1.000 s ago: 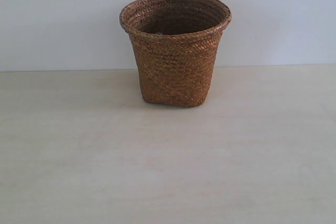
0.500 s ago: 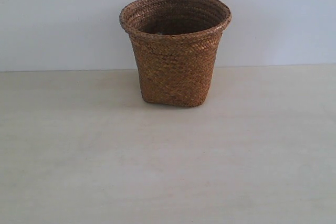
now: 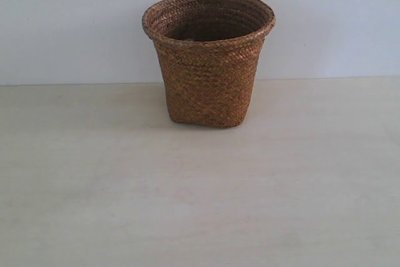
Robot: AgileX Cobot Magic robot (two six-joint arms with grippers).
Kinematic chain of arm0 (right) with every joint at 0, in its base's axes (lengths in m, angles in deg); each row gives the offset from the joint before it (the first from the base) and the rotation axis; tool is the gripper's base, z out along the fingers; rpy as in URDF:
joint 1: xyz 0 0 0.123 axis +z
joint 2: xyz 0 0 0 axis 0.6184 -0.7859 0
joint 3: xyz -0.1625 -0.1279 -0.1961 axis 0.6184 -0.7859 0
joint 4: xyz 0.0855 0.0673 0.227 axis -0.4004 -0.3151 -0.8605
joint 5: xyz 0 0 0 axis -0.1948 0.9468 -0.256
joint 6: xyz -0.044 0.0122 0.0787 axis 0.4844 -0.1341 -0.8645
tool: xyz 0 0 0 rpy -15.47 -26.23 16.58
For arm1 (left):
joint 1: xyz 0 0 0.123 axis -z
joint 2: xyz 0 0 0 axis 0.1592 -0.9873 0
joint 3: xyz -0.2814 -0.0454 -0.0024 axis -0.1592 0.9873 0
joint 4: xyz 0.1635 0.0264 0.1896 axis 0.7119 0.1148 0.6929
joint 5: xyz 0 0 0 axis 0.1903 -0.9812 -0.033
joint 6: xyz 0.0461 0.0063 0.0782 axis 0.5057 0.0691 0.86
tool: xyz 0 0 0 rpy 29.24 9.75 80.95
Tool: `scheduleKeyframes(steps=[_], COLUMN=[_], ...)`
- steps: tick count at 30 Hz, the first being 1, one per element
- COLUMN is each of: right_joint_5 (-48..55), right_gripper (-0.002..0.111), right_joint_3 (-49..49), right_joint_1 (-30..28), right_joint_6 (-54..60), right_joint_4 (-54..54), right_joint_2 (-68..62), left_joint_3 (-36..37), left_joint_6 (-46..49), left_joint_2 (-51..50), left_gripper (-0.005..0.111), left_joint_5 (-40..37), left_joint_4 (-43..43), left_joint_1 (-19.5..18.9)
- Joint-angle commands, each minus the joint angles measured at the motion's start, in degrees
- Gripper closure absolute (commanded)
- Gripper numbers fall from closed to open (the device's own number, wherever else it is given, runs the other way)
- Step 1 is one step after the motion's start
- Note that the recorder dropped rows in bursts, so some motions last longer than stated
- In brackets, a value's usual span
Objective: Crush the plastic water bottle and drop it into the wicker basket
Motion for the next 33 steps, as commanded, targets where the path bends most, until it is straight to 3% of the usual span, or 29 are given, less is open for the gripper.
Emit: scheduleKeyframes(steps=[1,25,33], right_joint_5=[-0.28,0.75,-1.18], right_gripper=[0.108,0.108,0.108], right_joint_3=[-0.35,-0.44,-8.78], right_joint_1=[-0.40,-0.40,-0.40], right_joint_6=[0.01,0.01,0.01], right_joint_4=[-0.06,-0.06,0.17], right_joint_2=[0.31,0.31,1.05], left_joint_3=[0.16,0.16,0.16], left_joint_6=[-0.41,-0.41,-0.41], left_joint_2=[0.15,0.15,0.15], left_gripper=[0.103,0.103,0.103], left_joint_5=[0.50,0.50,0.50], left_joint_4=[-0.58,-0.58,-0.58], left_joint_1=[-0.22,-0.22,-0.22])
